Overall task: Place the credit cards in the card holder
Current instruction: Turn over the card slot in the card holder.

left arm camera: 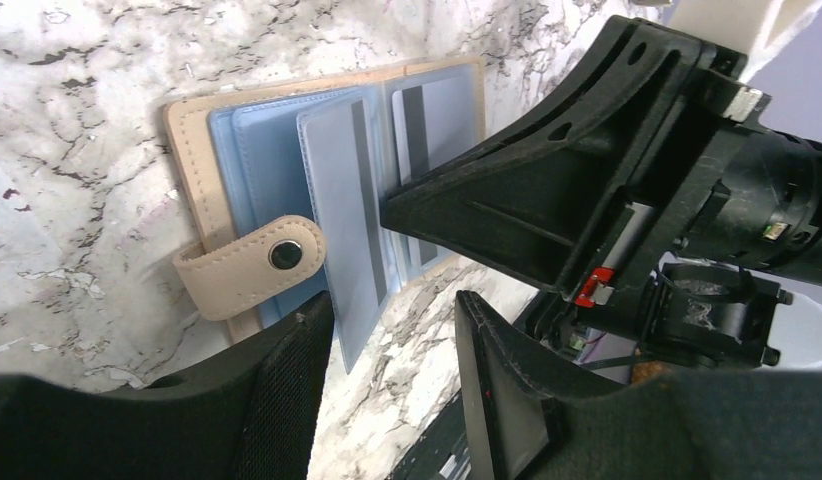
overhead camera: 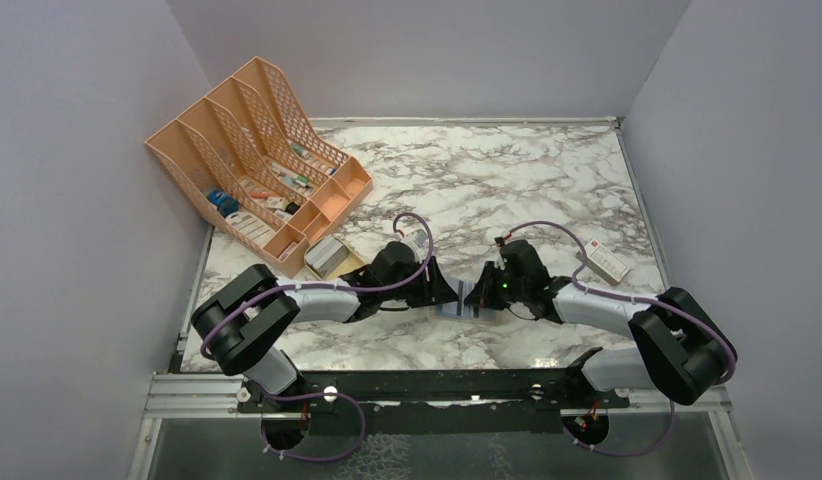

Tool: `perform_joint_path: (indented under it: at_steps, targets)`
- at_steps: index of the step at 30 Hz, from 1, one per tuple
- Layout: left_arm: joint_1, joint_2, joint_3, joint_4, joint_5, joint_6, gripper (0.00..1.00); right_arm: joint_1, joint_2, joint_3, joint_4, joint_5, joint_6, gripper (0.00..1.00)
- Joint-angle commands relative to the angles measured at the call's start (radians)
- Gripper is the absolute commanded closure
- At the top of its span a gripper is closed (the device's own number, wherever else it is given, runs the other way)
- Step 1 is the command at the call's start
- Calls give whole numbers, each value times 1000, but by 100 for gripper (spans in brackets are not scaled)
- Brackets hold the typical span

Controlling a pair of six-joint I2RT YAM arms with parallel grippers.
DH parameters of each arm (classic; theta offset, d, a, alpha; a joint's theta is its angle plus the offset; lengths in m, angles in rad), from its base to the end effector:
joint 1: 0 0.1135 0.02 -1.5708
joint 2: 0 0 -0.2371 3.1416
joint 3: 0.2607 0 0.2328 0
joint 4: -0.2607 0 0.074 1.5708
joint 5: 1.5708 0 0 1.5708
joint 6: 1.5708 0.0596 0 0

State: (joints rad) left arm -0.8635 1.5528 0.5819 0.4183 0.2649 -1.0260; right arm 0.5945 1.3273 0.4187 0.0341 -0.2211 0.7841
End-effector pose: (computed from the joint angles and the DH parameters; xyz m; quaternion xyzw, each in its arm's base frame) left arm 0.1858 -0.2414 0.1297 -0.0061 0.8679 -0.4591 0.1896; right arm 0.1859 0.1415 0.1017 0.0510 0.9336 0.2957 0.1957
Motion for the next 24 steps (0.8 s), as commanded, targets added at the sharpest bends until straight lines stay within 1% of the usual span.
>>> perform_joint_path:
  at_steps: [1,9,11,16,20,24]
  targets:
    - [-11,-28,24,23,4,12,50,5,-13,-20,-43,25,-9,96]
    - [-18,-8,45,24,13,22,51,5,-71,-9,-69,48,-9,86]
    - [-20,-9,52,24,14,25,51,5,-87,-6,-72,51,-13,85]
    - [-28,-3,69,26,17,32,51,5,-103,11,-87,62,-19,87]
    - [-32,11,82,32,21,32,51,5,-120,20,-116,92,-12,83]
    - [-40,22,99,41,24,36,51,4,-187,28,-160,160,-13,82]
